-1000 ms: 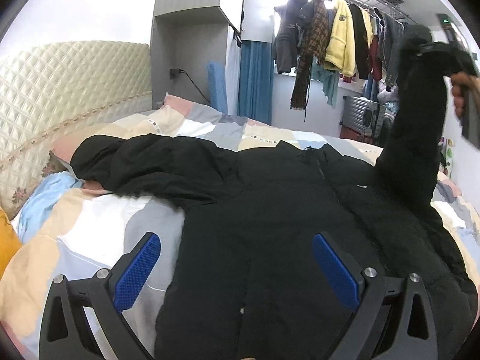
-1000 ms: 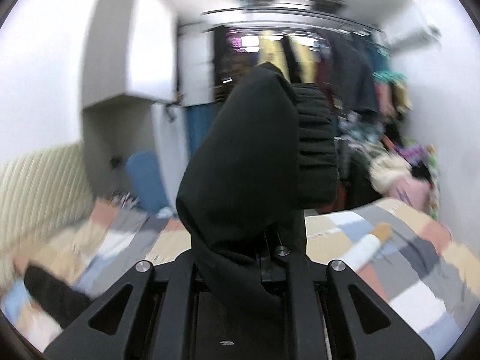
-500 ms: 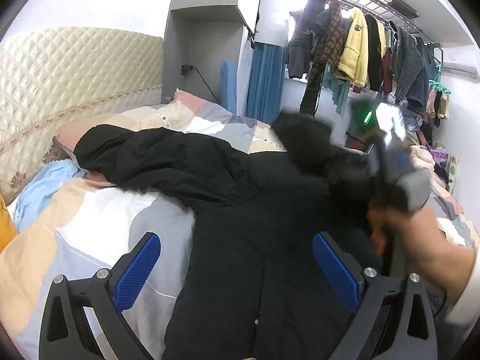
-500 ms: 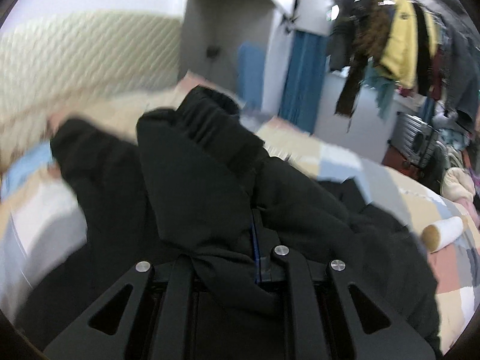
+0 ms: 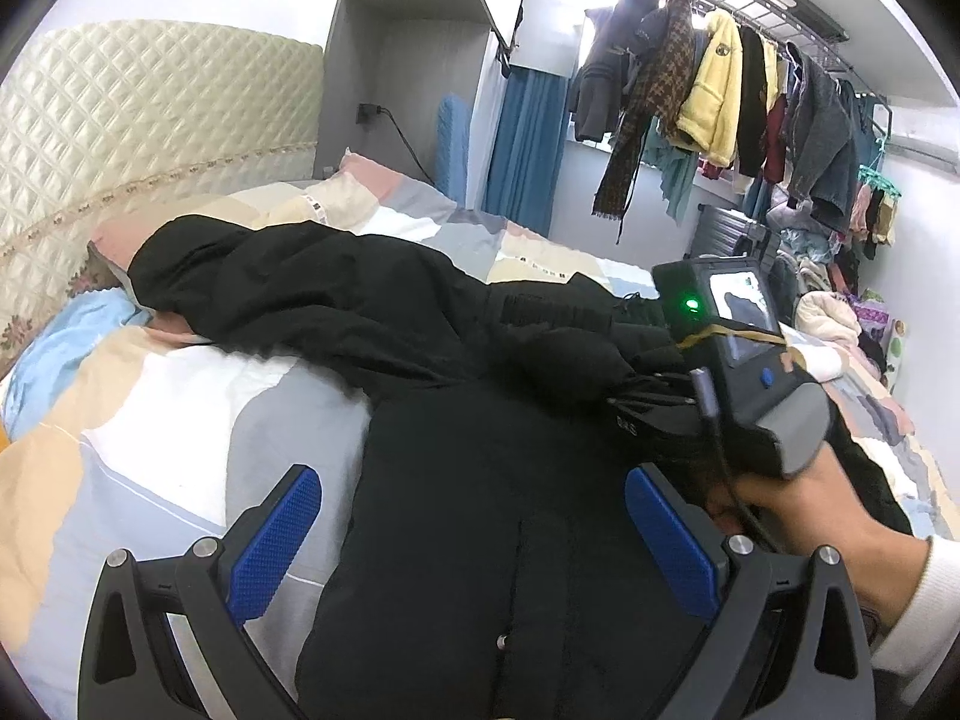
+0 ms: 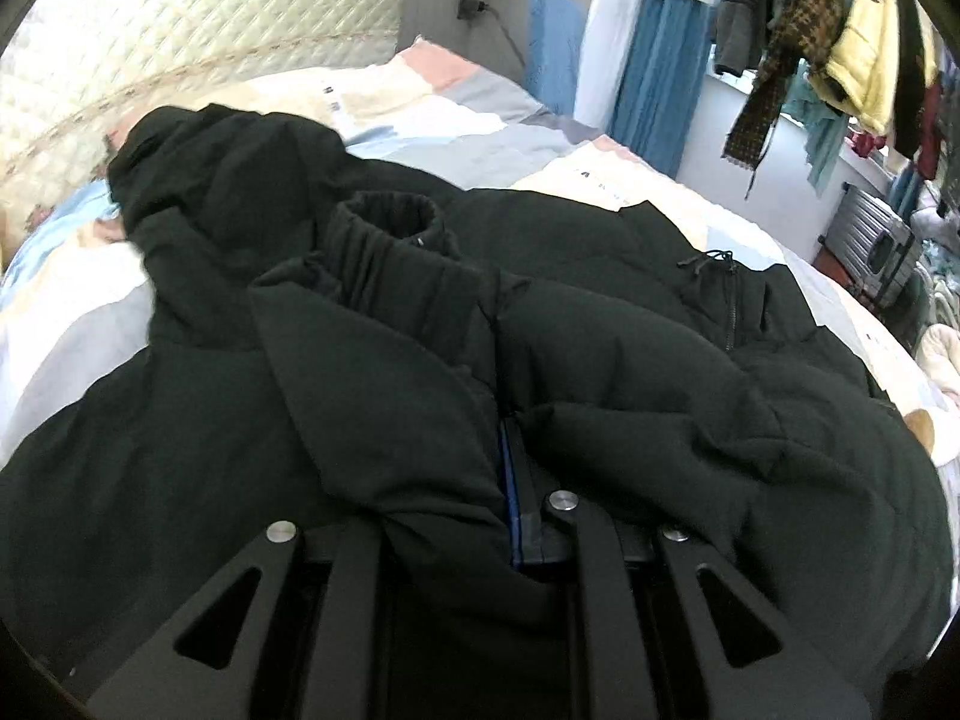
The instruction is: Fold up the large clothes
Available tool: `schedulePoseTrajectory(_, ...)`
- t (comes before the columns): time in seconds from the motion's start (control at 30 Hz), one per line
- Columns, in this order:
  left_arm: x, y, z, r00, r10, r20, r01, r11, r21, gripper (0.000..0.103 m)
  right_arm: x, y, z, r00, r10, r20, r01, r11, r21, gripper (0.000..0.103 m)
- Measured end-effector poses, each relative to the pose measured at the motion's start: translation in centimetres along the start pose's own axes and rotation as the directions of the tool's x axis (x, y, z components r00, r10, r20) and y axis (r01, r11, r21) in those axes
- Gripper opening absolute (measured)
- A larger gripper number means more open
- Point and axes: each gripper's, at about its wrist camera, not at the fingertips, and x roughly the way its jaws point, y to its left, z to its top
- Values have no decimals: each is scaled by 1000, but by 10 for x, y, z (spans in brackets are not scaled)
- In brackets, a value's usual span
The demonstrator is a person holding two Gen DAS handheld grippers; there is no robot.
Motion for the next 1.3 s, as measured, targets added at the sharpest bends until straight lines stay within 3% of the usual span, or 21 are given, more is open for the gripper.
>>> schedulePoseTrajectory(0.23,0,3,2,1000,-26,9,26,999,-31,102,-35,15,-19,999,21,-24,-24,988,-151,27)
schedulePoseTrajectory(0.3,1,4,4,999,-31,11,31,999,-43,102,-44,23,-28,1000,-7,-20,2,972,-235,42)
schedulePoseTrajectory(0.37,1,5,5,999,-39,13,39,998,-57,102,-52,31,-37,999,-39,3,38,956,-290,90)
schedulePoseTrajectory(0.4,0,6,5,999,-42,16,43,997,-63,102,-59,34,-42,999,-27,27,33,954,-297,95)
schedulePoseTrajectory(0.53,-3,8,6,998,-51,22,53,996,-77,102,-87,32,-56,997,2,81,20,964,-264,98)
schedulePoseTrajectory(0.67,-1,5,8,996,-91,17,92,992,-88,102,-115,-3,-66,995,36,88,-25,991,-130,98)
schedulePoseTrajectory(0.77,4,-4,13,992,-123,30,125,989,-78,102,-135,-51,-75,995,52,88,-56,998,41,98)
schedulePoseTrajectory(0.87,15,-17,21,989,-147,22,147,988,-48,101,-144,-107,-80,996,51,67,-66,968,243,98)
schedulePoseTrajectory(1.0,36,-33,39,988,-156,-1,156,987,-24,95,-144,-174,-91,998,47,43,-62,877,476,98)
schedulePoseTrajectory(1.1,61,-44,59,978,-207,-32,205,978,-36,86,-133,-208,-108,987,144,76,-159,759,631,98)
schedulePoseTrajectory(1.17,80,-47,70,968,-246,-42,243,968,-66,83,-124,-223,-122,965,218,144,-253,649,718,98)
schedulePoseTrajectory(1.23,97,-47,72,959,-278,-62,271,957,-99,77,-105,-231,-141,925,311,220,-352,479,804,98)
schedulePoseTrajectory(1.3,112,-46,67,951,-296,-95,284,951,-119,70,-82,-228,-153,889,379,256,-399,368,840,97)
